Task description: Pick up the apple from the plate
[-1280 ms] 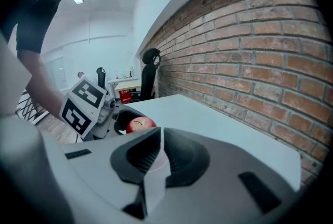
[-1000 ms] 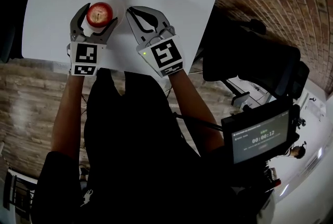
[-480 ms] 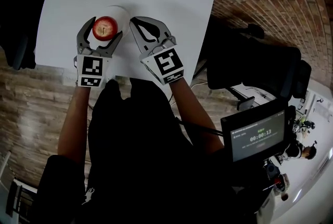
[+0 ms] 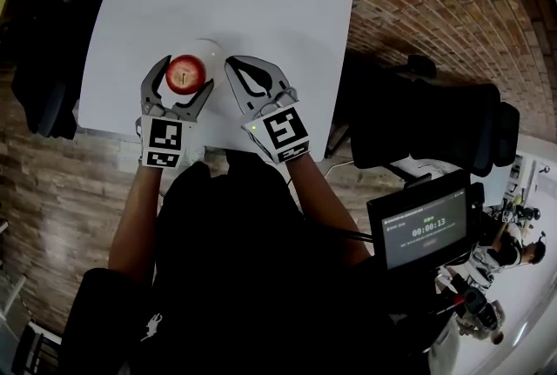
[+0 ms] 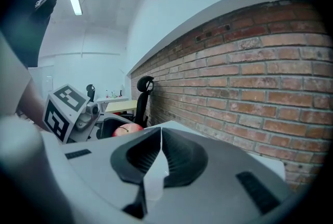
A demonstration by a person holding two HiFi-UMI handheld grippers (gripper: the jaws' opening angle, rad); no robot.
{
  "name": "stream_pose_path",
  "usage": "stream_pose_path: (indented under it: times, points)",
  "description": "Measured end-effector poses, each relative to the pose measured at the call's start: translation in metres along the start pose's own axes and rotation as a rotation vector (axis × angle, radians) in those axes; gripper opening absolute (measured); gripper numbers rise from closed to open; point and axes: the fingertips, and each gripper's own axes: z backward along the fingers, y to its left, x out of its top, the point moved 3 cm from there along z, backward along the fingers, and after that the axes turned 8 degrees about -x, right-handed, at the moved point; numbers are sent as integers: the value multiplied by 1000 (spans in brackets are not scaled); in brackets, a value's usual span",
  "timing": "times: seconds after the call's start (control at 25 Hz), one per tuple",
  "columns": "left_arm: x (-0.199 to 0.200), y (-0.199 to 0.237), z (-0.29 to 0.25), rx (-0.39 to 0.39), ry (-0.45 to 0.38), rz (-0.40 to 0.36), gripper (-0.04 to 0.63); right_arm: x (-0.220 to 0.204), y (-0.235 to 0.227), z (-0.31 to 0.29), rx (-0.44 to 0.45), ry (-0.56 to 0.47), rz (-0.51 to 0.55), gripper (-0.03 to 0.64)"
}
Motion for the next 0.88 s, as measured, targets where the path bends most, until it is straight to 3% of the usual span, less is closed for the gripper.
stream_pose_path:
  times: [0.16, 0.88]
  points:
    - [15, -3, 16, 2, -21, -13, 410, 21, 9, 11, -3, -41, 0, 5]
    - [47, 5, 41, 12, -110, -93, 410, 41, 2, 21, -42, -133, 13, 3]
